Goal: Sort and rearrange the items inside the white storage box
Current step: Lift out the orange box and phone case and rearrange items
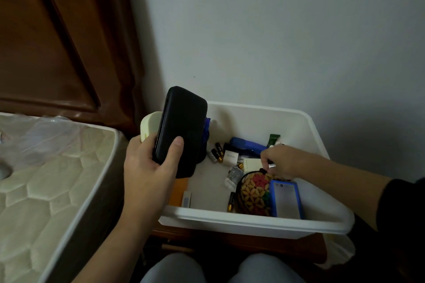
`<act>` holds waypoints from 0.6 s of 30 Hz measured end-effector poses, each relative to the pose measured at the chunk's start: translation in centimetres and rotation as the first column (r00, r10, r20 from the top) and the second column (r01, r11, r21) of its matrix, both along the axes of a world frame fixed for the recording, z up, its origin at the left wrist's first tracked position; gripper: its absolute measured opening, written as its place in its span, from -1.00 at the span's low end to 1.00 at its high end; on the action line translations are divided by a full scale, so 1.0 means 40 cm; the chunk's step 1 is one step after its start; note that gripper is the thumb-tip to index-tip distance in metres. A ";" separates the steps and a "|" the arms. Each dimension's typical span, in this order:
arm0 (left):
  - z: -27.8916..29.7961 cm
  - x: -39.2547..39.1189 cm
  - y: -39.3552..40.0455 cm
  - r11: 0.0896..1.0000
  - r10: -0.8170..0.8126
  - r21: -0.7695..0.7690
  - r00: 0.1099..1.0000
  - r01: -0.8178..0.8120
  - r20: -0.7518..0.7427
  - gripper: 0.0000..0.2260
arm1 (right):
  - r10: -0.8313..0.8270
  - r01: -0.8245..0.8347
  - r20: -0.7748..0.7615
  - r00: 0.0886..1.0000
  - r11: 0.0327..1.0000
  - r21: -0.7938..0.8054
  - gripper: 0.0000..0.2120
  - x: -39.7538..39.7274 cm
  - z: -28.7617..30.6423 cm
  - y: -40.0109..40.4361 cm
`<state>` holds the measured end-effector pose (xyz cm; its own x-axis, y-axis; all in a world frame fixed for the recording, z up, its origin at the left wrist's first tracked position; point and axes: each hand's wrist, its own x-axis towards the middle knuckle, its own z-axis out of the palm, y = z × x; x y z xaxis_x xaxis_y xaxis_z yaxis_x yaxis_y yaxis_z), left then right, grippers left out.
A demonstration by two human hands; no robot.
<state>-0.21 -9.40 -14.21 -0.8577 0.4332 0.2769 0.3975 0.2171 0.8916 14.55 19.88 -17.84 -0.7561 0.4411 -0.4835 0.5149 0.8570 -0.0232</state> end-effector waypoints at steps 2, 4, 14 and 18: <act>0.002 -0.001 0.000 1.000 -0.003 0.001 1.000 0.003 0.003 -0.74 | 0.002 -0.004 0.048 0.999 0.999 0.044 -0.83 0.012 -0.013 0.000; 0.002 -0.001 -0.001 1.000 -0.002 -0.003 1.000 0.002 0.000 -0.72 | -0.003 -0.001 0.070 0.998 0.998 0.069 -0.80 0.016 -0.013 -0.004; 0.002 0.001 -0.001 1.000 0.008 0.001 1.000 -0.008 0.004 -0.72 | 0.172 -0.178 0.045 0.984 0.953 0.246 -0.75 -0.047 0.078 -0.045; 0.002 0.001 -0.002 1.000 0.008 0.012 1.000 -0.008 0.012 -0.70 | 0.318 -0.308 -0.174 0.932 0.948 0.082 -0.69 -0.091 0.037 -0.113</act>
